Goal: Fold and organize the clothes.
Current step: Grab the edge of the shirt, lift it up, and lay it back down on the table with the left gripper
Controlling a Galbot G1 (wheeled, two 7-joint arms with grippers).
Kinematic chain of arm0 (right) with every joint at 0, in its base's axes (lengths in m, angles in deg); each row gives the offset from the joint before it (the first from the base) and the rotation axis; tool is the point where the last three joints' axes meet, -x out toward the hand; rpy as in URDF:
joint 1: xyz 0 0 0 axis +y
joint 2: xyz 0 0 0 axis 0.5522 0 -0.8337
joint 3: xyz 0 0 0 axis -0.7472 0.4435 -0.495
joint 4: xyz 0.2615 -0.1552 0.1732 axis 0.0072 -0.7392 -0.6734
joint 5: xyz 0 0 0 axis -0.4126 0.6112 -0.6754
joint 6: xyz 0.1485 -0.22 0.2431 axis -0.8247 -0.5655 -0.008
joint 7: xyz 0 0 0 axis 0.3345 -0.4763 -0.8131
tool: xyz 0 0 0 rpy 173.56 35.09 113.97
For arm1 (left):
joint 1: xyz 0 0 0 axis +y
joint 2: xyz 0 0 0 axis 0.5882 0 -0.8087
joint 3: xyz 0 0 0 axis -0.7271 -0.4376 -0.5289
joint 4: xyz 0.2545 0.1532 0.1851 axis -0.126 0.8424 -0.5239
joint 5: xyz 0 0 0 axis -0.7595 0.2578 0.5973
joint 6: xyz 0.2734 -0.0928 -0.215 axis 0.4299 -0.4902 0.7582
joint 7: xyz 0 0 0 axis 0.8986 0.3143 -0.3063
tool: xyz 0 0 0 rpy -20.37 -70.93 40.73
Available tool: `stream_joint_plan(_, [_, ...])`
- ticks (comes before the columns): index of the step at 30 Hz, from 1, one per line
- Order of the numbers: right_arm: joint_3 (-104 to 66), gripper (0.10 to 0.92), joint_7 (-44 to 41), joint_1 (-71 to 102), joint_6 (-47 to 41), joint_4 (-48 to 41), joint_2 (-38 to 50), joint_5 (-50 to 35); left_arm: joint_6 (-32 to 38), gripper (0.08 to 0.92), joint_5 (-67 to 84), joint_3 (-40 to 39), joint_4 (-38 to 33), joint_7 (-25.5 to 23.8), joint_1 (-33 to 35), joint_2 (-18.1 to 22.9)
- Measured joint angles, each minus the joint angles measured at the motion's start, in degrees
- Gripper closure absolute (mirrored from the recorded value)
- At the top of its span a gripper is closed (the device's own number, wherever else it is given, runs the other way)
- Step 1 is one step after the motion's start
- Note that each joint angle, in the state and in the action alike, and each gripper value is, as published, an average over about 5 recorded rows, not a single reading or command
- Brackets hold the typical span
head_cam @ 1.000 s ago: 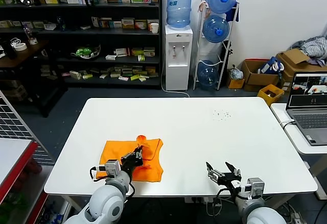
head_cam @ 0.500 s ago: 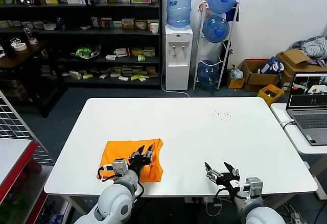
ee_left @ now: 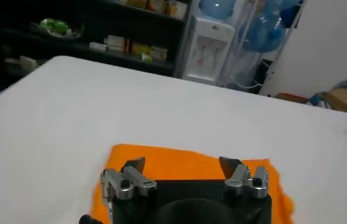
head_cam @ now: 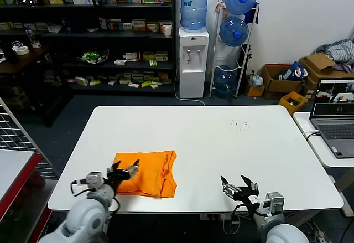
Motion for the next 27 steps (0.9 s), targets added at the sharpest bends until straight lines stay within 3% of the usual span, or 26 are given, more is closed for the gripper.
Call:
stream_joint_plan(6, [0.1, 0.203, 0.0, 0.0, 0.0, 0.1, -0.1, 0.0, -1.3, 0.177, 5.1, 2.1, 4.1, -6.8, -0.1, -7.3])
stream_joint_plan(11, [-0.4, 0.203, -0.1, 0.5, 0.1, 0.2, 0.2, 0.0, -3.0, 0.177, 7.6, 2.2, 6.3, -11.1, -0.7, -10.7])
stream_joint_plan(27, [-0.3, 0.203, -0.1, 0.5, 0.1, 0.0, 0.1, 0.0, -5.1, 0.182, 9.3, 0.8, 10.6, -15.6, -2.6, -11.8])
